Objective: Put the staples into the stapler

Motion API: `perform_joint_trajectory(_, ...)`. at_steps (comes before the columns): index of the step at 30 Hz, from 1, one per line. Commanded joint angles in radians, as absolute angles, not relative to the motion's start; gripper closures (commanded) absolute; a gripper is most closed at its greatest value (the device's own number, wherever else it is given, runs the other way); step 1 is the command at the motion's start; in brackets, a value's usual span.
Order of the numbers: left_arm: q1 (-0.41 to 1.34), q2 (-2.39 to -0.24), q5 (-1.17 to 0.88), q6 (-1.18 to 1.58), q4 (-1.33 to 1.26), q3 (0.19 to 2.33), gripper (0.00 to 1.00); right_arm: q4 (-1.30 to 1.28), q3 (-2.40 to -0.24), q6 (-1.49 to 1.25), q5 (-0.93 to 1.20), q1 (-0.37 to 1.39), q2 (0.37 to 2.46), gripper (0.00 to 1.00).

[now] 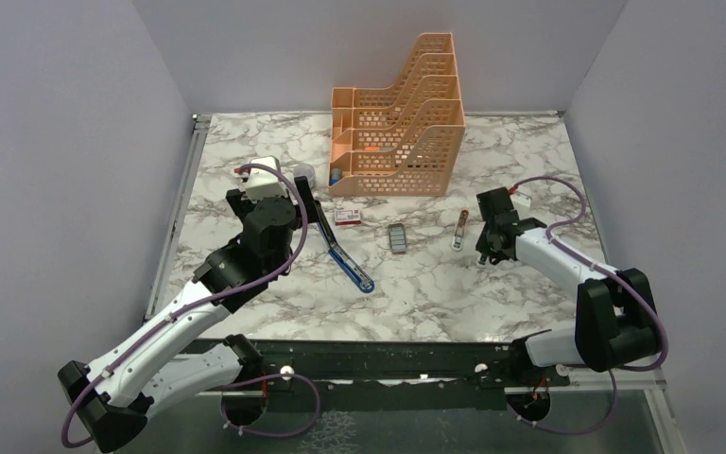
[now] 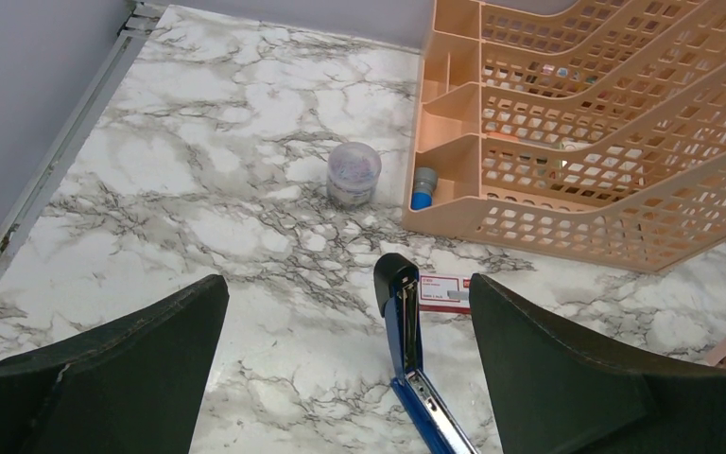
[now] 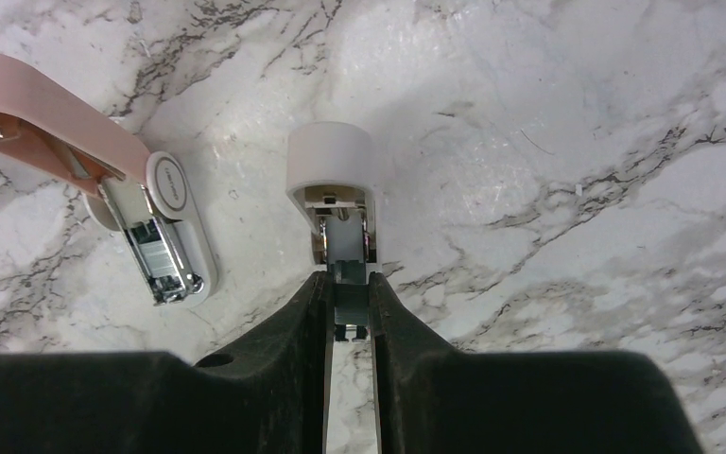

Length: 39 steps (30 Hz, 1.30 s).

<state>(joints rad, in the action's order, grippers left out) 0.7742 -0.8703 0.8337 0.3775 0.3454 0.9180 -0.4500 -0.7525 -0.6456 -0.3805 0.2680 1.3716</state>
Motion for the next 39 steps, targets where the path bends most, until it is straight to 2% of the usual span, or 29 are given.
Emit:
perform_joint_trajectory(1, 0.775, -0.873, 0.820, 0.374, 0.325, 0.916, 0.02, -0.438, -0.732, -0.627, -0.390, 0.264, 1.378, 0.77)
perform_joint_trajectory(17, 0.775, -0.871, 0.821, 0.374, 0.326, 0.916, 0.02, -0.413, -0.728, -0.616, -0.374, 0.264, 1.327, 0.77)
perform_joint_trajectory(39, 0.775, -0.874, 0.822, 0.371, 0.325, 0.921, 0.02, -0.412, -0.735, -0.608, -0.345, 0.264, 1.396, 0.77)
